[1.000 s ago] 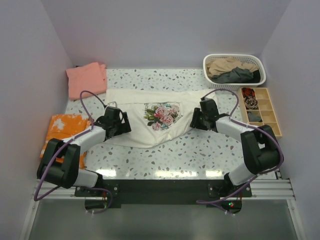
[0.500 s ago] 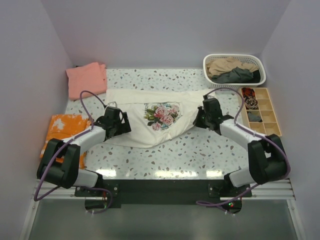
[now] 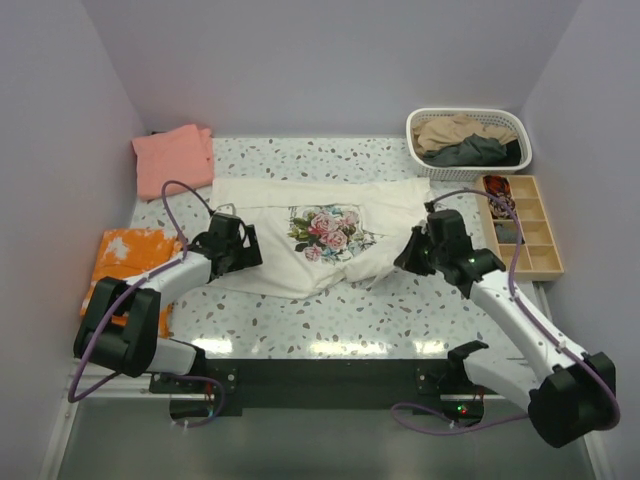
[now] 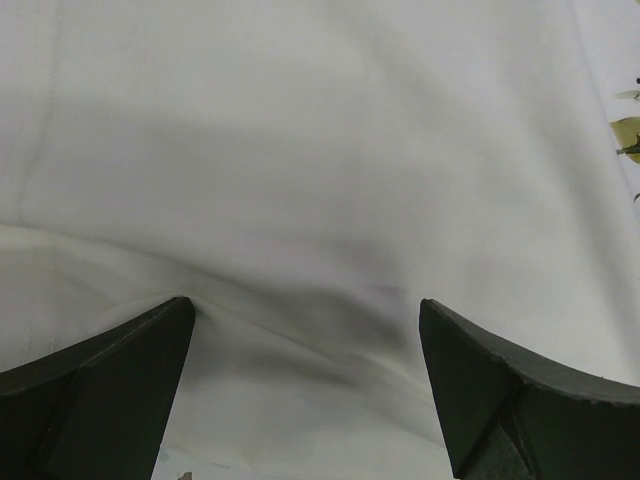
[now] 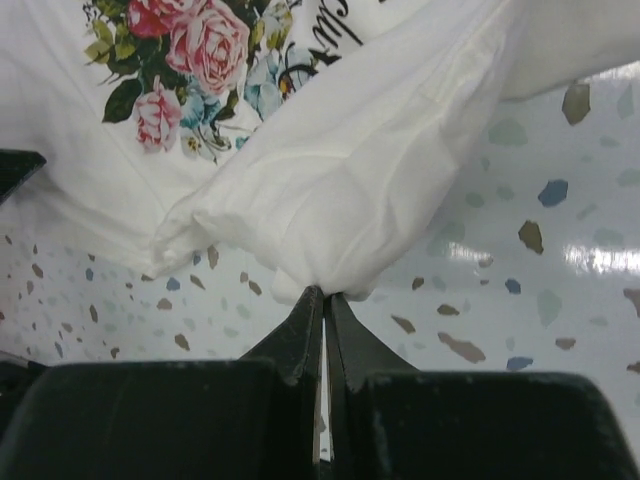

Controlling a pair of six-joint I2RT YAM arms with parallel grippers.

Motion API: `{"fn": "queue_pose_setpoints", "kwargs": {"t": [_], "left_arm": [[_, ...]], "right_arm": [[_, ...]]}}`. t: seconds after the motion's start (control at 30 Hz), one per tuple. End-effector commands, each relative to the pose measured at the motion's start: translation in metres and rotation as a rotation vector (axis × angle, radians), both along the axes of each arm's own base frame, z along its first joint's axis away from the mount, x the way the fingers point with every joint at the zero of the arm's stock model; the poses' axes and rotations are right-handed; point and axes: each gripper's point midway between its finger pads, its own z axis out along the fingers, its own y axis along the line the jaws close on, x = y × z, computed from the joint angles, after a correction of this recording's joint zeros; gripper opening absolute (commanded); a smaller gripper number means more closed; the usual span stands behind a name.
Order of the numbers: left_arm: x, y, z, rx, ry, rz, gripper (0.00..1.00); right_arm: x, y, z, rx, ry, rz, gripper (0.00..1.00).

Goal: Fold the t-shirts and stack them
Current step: Fold the tshirt

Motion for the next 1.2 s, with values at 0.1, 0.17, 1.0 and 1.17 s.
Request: {"fn": "queue_pose_setpoints", "kwargs": {"t": [0.1, 0.17, 1.0, 1.17], "left_arm": [[-0.006, -0.007, 0.007, -0.011, 0.023, -0.060, 1.00], [-0.006, -0.008, 0.009, -0.018, 0.023, -0.061, 1.00], [-0.009, -0.015, 0.010, -0.049, 0.034, -0.094, 1.00], [-0.005, -0.019, 0.012, -0.066, 0.016, -0.094, 1.00]], "right_arm": [[-0.087, -0.019, -0.004, 0.034, 0.184, -0.076, 0.00], [-0.105, -0.029, -0.006, 0.023, 0.226, -0.113, 0.00], [-0.134, -0.051, 0.010, -0.119, 0.196, 0.039, 0.35], [-0.120, -0.047, 0.008, -0.113, 0.191, 0.010, 0.38]]}}
